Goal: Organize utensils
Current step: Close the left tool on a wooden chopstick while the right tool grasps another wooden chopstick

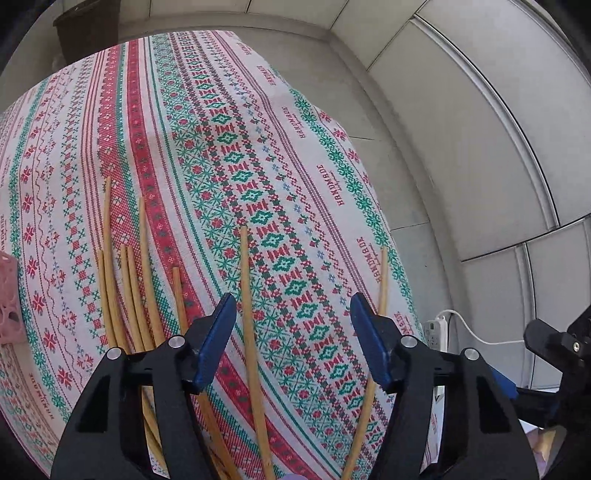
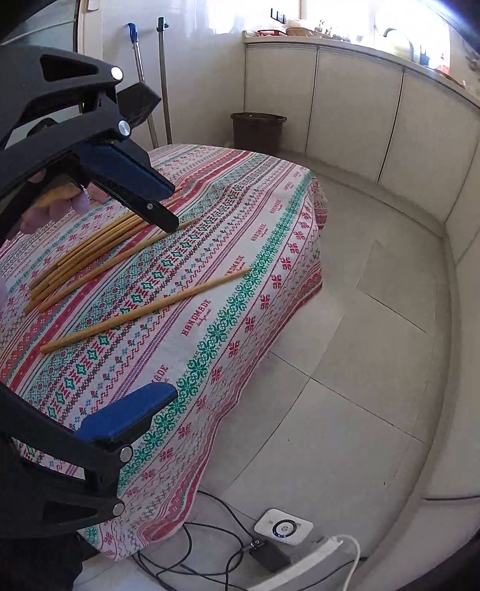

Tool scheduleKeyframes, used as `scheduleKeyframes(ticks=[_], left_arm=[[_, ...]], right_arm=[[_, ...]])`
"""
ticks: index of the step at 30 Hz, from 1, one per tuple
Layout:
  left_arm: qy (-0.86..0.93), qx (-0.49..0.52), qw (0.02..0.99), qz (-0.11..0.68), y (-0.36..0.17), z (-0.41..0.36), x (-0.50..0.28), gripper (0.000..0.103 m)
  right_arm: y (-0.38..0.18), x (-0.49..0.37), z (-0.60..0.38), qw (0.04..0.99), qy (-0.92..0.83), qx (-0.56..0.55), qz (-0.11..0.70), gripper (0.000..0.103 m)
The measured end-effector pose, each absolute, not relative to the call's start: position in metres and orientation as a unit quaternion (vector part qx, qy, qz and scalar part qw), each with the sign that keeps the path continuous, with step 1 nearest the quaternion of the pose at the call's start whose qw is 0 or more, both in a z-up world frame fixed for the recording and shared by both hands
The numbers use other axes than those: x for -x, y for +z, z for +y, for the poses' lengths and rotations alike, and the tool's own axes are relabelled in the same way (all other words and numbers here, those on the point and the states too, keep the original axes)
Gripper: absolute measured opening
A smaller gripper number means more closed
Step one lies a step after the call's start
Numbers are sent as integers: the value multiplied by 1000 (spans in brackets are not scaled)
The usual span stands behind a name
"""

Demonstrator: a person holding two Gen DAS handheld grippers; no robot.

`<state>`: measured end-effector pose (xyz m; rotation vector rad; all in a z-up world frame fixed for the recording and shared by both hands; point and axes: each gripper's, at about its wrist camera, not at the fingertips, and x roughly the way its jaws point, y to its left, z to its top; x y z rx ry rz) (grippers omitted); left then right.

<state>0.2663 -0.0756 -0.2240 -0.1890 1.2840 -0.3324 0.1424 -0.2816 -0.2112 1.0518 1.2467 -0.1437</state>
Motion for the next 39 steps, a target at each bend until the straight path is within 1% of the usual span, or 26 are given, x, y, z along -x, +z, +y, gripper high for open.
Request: scheduleKeyframes(ticks=[1,2,3,4,5,6,8,9,10,14,16,20,26,29,30,33,35,36,38,39], left_arm=[[-144,71,787,596,-227,-80,-269,56],[-137,58,787,599,-231,-84,-271,50],[-130,42,784,606,-237,-88,-273,45],[-127,28,793,595,-237,-91,-273,42],[-123,13,795,593,-239,-93,-273,33],[-117,0,800,588,-239,-96,-273,31],[-105,-18,809,579,-242,-98,-273,17],[-99,-28,813,573,-243,-99,-272,13],[-95,-35,817,568,-243,-100,-271,6],[-106,-20,817,566,-243,-92,-267,5],[-120,-12,816,565,-235,-81,-252,5],[-145,2,828,542,-203,-58,-218,5],[-166,29,841,514,-163,-28,-190,5],[-169,30,849,500,-143,-22,-172,5],[-169,29,851,497,-133,-32,-166,5],[-166,15,857,488,-118,-37,-150,5],[-166,0,860,482,-110,-34,-138,5],[-166,-5,862,478,-111,-33,-139,5],[-169,-10,866,470,-102,-27,-127,5],[-171,-10,868,465,-97,-25,-122,5]], right_arm=[[-212,-143,-283,683,-63,-469,557,96],[-212,-143,-283,683,-63,-469,557,96],[-213,-144,-284,682,-62,-469,558,96],[-213,-144,-285,681,-62,-470,558,96],[-214,-144,-286,681,-63,-471,558,96],[-214,-145,-287,680,-65,-472,557,96],[-215,-146,-288,681,-70,-471,556,96],[-216,-147,-287,682,-72,-468,558,96],[-217,-147,-286,682,-74,-465,559,96],[-221,-162,-277,692,-81,-434,572,96],[-221,-172,-272,705,-81,-411,573,96],[-221,-190,-256,731,-73,-357,577,96],[-227,-202,-233,751,-65,-293,589,96],[-233,-206,-227,752,-59,-272,598,95],[-235,-207,-225,752,-59,-267,600,94],[-239,-212,-223,755,-62,-247,604,87],[-242,-215,-219,757,-62,-228,610,73],[-244,-217,-217,758,-61,-218,612,69],[-247,-221,-209,760,-58,-199,616,57],[-248,-222,-205,762,-57,-187,618,54]])
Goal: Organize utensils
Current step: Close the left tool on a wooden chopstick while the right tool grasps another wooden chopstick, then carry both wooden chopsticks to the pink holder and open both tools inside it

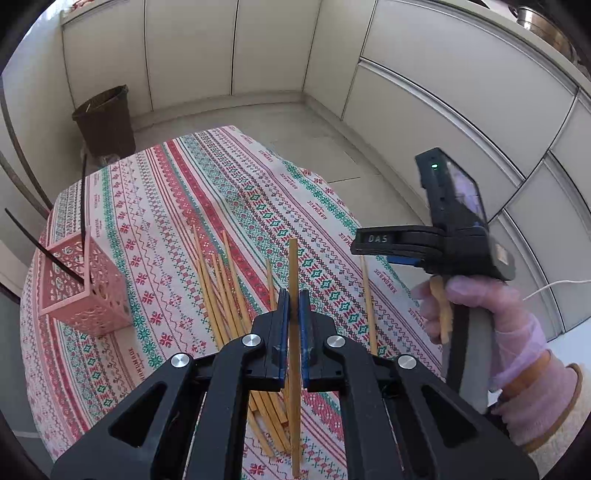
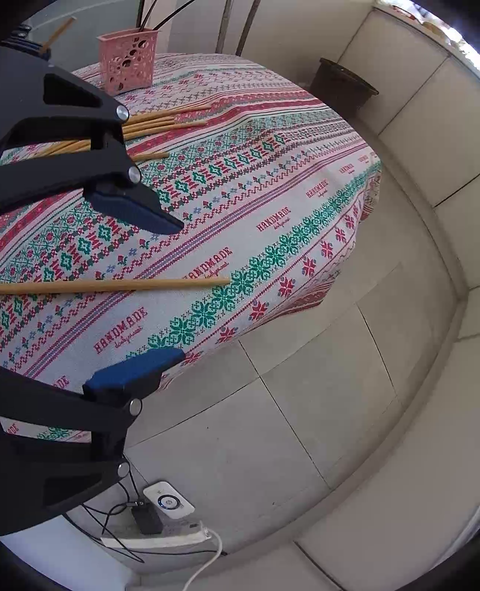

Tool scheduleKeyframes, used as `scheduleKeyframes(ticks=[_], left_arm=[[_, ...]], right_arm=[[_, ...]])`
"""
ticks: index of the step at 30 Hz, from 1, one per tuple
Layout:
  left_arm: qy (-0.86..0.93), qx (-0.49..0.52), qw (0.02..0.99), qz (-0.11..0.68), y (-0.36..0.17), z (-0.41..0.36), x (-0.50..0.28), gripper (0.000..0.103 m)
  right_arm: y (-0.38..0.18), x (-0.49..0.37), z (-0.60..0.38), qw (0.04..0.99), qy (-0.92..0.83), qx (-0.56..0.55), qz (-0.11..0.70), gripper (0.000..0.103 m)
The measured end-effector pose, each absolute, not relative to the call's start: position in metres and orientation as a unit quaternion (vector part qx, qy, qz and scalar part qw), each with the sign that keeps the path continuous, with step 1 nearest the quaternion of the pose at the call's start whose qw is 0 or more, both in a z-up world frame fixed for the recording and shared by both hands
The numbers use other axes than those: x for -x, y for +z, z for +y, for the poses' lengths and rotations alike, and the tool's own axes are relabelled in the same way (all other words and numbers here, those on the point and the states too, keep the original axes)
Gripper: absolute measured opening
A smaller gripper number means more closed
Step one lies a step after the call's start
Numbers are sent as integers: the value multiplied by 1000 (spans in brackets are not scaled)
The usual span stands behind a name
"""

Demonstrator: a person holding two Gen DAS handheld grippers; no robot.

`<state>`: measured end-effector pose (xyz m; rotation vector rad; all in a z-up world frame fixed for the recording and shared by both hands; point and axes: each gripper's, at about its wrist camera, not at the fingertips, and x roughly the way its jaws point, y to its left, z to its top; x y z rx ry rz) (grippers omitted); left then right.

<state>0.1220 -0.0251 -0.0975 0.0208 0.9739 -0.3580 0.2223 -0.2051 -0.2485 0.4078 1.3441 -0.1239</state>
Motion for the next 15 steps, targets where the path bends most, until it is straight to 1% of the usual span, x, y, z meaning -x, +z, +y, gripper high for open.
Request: scheduleKeyframes(ticks=[2,4,6,11,13,15], left_arm=[[-174,-9,873,455,-89,-20,-112,5],[-173,-9,879,444,-82,-14,-103,5],[-170,-9,886,431,-73,-7,-93,5],[-164,14,902,399,-54,15,-79,5],[-159,26,906,391,-48,25,-77,5],[-152,37,910,384,-43,32,-78,5]], right_arm=[[-252,-225,-193,764,-52,-161,622,45],[-257,-227,-181,761,-48,-143,631,41],[-258,-227,-172,766,-52,-114,630,41],[-259,-226,-172,767,-55,-131,625,42],[-259,-225,-161,777,-62,-90,620,41],[-260,-222,-148,790,-69,-49,608,35]])
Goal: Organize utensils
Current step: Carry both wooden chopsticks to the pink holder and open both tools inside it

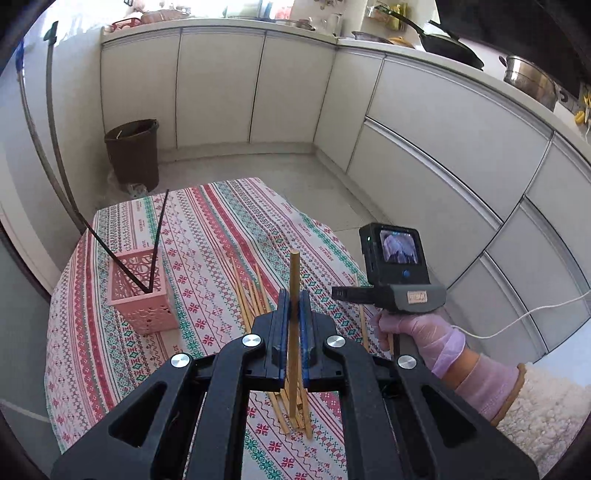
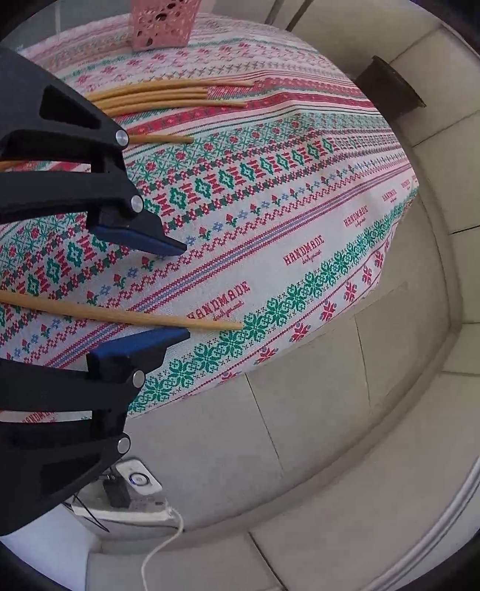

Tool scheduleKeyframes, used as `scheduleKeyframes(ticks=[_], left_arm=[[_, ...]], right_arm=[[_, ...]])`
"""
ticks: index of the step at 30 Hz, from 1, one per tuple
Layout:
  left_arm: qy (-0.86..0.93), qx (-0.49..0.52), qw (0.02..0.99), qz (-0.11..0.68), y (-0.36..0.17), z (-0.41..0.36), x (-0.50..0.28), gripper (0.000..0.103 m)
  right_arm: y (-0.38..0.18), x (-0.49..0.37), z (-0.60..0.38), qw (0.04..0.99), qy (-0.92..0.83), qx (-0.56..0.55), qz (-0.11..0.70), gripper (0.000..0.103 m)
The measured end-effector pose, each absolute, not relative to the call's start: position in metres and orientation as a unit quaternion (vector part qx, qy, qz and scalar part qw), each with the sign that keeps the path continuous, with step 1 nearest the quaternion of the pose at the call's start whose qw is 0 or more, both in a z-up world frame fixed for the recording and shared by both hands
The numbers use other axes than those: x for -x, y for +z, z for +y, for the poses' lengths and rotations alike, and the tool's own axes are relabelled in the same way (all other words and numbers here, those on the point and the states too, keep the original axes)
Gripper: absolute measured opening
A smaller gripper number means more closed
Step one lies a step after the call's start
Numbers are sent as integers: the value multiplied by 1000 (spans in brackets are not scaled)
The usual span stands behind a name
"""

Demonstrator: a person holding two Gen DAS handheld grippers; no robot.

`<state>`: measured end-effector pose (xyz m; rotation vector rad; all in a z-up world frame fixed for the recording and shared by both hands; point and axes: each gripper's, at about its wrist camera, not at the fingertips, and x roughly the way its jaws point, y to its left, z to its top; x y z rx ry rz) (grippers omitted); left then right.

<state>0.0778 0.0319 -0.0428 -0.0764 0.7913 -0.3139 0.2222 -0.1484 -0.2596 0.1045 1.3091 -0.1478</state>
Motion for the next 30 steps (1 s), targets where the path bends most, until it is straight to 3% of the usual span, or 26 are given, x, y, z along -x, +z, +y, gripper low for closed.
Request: scheduleKeyframes(ticks=[2,3,11,30], left_arm=[[-146,45,913,377,-38,38,-78,5],[-143,48,915,374,-37,40,-78,5],[-129,83,920,360,-25,67,-80,5],[-43,169,953,249,55,144,-77,5]], right_arm=[[-259,-221,-141,796,-53,-44,602,9],[-259,-221,-137,797,-52,-35,600,7],[-231,-212,-147,806,-10,-110,581,6],[-26,-166,-150,897,109,-194,381,6]])
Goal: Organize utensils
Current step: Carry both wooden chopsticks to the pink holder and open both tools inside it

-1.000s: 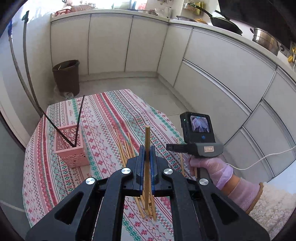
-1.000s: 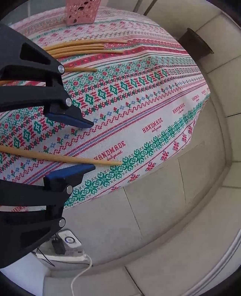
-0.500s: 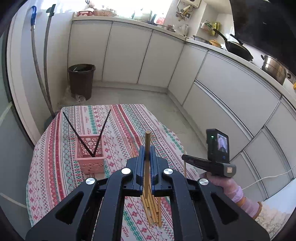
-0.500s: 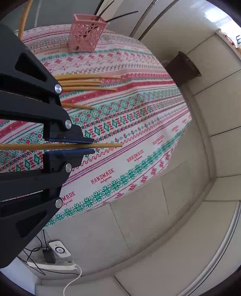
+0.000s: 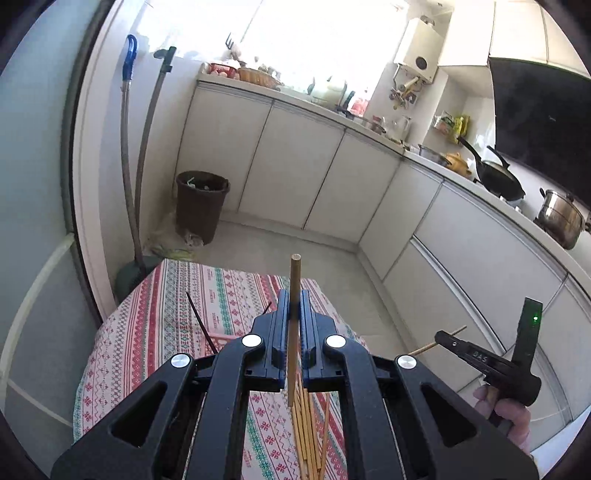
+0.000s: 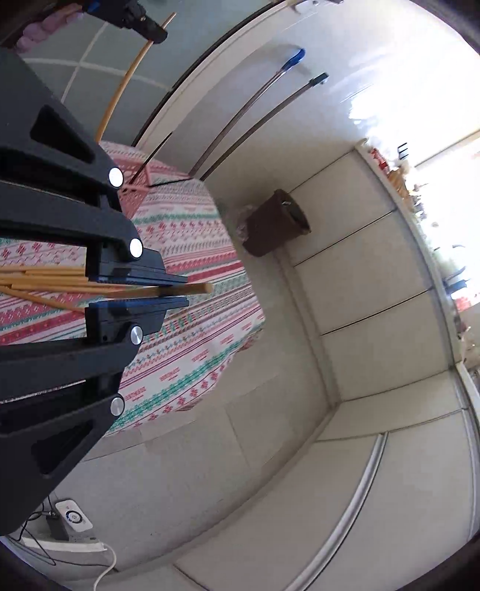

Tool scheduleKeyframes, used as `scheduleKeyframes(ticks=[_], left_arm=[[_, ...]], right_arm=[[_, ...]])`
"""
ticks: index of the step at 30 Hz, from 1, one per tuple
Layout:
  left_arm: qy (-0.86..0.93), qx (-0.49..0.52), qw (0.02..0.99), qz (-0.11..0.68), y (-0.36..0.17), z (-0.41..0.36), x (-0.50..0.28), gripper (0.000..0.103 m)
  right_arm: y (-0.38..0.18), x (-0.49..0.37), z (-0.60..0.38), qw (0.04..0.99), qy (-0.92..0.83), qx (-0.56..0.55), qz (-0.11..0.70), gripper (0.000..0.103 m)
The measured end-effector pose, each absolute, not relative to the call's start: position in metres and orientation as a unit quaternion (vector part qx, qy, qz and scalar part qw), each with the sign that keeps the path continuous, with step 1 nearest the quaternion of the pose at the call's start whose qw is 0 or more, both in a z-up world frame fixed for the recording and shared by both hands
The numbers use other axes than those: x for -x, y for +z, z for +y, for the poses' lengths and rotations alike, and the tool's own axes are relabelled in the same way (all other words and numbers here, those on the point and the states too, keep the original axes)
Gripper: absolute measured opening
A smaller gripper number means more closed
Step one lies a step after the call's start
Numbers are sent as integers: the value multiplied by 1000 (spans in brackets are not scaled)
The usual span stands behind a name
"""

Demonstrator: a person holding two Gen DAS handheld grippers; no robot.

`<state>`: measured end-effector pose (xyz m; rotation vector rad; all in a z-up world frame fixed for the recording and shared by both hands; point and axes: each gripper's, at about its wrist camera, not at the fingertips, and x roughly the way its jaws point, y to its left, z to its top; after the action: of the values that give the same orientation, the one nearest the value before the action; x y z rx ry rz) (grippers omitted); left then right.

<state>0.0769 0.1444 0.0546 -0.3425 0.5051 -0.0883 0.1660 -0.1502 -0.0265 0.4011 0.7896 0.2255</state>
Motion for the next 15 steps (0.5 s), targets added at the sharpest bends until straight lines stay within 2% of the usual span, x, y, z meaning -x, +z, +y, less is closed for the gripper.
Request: scheduleKeyframes(ticks=[6,15], left_arm=[[9,178,958,226,65,172,-95,5],[53,211,943,254,27,209,-133,6]], right_arm=[[21,-189,-135,897,157,-232,341,6],[31,-203,-82,887,214,-220,344,6]])
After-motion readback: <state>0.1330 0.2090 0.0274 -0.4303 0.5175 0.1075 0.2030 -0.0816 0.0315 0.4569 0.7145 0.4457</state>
